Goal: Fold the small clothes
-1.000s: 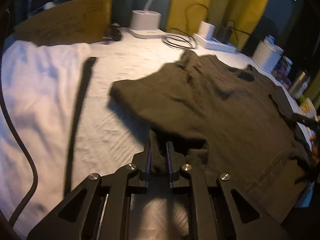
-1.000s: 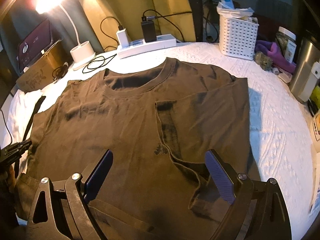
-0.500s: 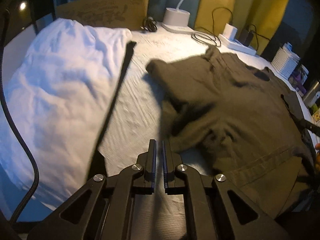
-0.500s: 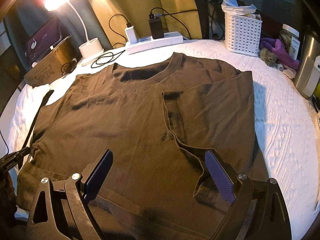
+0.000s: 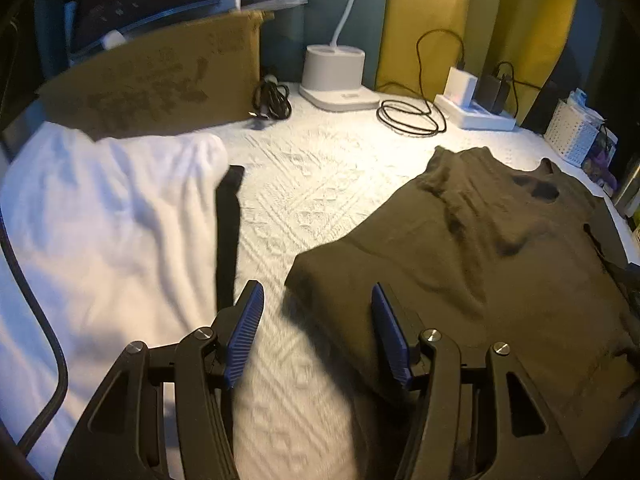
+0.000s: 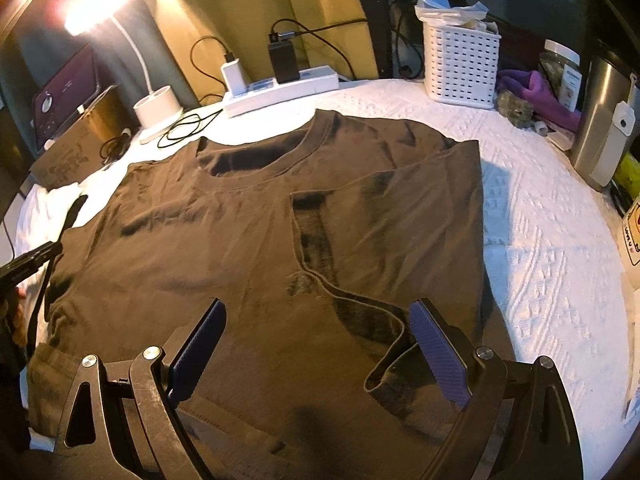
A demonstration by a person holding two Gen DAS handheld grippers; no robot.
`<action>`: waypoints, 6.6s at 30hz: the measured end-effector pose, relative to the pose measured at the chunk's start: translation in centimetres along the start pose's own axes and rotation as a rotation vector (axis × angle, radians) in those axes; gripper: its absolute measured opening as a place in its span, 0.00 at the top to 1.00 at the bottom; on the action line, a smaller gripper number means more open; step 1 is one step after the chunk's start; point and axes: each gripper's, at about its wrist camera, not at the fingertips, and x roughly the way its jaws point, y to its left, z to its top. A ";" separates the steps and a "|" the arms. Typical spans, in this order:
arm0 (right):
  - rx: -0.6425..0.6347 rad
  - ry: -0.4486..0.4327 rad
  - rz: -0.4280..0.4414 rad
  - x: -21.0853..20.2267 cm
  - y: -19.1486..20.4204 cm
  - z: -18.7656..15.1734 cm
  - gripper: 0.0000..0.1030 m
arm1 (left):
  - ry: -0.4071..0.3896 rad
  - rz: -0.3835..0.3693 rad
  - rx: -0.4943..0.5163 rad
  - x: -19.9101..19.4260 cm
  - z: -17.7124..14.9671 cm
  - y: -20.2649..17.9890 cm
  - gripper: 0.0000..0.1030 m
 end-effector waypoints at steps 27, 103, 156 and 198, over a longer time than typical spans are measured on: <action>0.033 -0.049 0.055 -1.2 -2.0 -0.4 0.09 | -0.177 -0.005 0.133 -5.7 3.5 -10.4 0.92; 0.052 -0.084 0.023 -4.8 -2.0 -4.2 0.09 | 0.064 -0.405 0.266 -8.0 -2.8 -15.1 0.43; 0.079 -0.100 0.046 -3.5 -5.6 -2.3 0.09 | 0.178 -0.496 0.253 -2.4 0.7 -20.0 0.39; 0.025 -0.136 -0.030 -9.1 -0.5 -8.7 0.09 | 0.029 -0.262 0.157 -10.0 -7.6 -9.1 0.39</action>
